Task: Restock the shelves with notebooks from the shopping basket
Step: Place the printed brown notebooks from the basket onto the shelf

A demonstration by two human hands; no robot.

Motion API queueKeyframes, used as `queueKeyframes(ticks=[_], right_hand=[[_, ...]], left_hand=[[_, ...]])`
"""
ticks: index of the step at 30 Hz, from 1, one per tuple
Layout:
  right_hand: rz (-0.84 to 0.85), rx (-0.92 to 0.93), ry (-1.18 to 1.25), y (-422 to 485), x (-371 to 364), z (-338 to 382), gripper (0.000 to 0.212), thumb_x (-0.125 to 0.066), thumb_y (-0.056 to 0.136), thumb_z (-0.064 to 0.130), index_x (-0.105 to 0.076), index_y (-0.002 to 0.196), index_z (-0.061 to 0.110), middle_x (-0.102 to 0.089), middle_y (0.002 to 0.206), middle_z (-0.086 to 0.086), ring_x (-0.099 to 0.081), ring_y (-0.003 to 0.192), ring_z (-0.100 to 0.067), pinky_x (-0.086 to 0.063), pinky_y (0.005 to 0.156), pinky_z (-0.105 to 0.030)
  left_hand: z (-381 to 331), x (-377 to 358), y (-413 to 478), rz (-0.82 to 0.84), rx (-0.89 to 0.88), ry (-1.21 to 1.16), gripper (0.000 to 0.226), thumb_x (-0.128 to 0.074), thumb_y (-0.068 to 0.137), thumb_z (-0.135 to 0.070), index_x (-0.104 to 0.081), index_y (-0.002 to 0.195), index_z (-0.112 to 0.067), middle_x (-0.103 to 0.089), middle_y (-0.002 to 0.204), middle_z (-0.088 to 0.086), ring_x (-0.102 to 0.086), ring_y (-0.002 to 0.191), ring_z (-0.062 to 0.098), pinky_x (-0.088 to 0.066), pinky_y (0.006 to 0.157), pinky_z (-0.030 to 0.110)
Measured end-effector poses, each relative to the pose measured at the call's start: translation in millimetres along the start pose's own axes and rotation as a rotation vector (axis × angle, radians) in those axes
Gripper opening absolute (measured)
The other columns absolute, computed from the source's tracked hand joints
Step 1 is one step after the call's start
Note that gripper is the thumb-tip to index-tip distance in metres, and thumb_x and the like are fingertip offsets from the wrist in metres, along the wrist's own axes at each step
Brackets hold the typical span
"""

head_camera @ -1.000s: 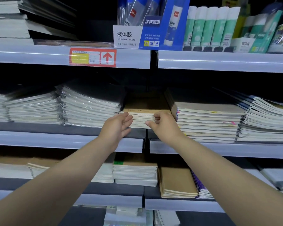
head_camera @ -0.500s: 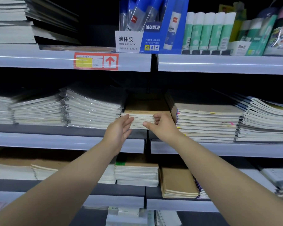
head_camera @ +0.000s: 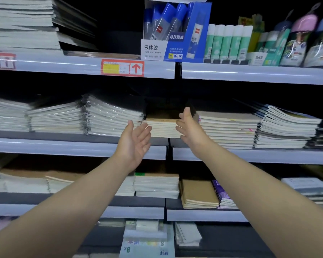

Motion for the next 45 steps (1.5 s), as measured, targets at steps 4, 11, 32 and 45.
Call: queueKeyframes(ticks=[4,11,32,45], right_hand=[[0.044,0.015,0.007,-23,-16,-4,0.073,-0.013,0.096,0.064,-0.029,0.15,0.018,-0.037,0.152,-0.005,-0.035,0.14,-0.018,-0.017,0.12,-0.044],[0.14,-0.086,0.138,-55,-54,-50,0.075,-0.014,0.095,0.065,-0.029,0.151,0.017,-0.043,0.148,-0.006,-0.038,0.138,-0.018,-0.025,0.117,-0.037],[0.151,-0.545,0.137,-101,-81,-281,0.07,-0.013,0.096,0.063,-0.048,0.137,0.017,-0.062,0.129,-0.005,-0.051,0.127,-0.018,-0.032,0.106,-0.032],[0.217,-0.758,0.067,-126,-112,-428,0.067,-0.015,0.097,0.062,-0.052,0.133,0.019,-0.064,0.126,-0.007,-0.056,0.119,-0.023,-0.034,0.11,-0.041]], left_hand=[[7,12,-18,0.011,0.034,-0.016,0.07,-0.022,0.099,-0.061,-0.039,0.147,-0.014,-0.043,0.15,0.005,-0.034,0.142,0.018,-0.024,0.117,0.036],[47,56,-49,-0.035,0.127,-0.042,0.072,-0.022,0.098,-0.062,-0.038,0.147,-0.011,-0.042,0.15,0.006,-0.031,0.143,0.021,-0.023,0.116,0.039],[254,149,-109,-0.212,0.573,-0.005,0.071,-0.02,0.098,-0.063,-0.035,0.149,-0.016,-0.038,0.154,0.0,-0.03,0.144,0.018,-0.02,0.115,0.039],[358,237,-144,-0.391,0.746,-0.047,0.071,-0.019,0.098,-0.063,-0.032,0.15,-0.016,-0.037,0.154,0.001,-0.028,0.144,0.018,-0.018,0.118,0.039]])
Point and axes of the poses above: each hand's wrist, its own y-axis towards the middle knuckle, its own x-axis out of the back of the hand, z = x × y, the point moved 8 cm from there along y, towards the middle knuckle
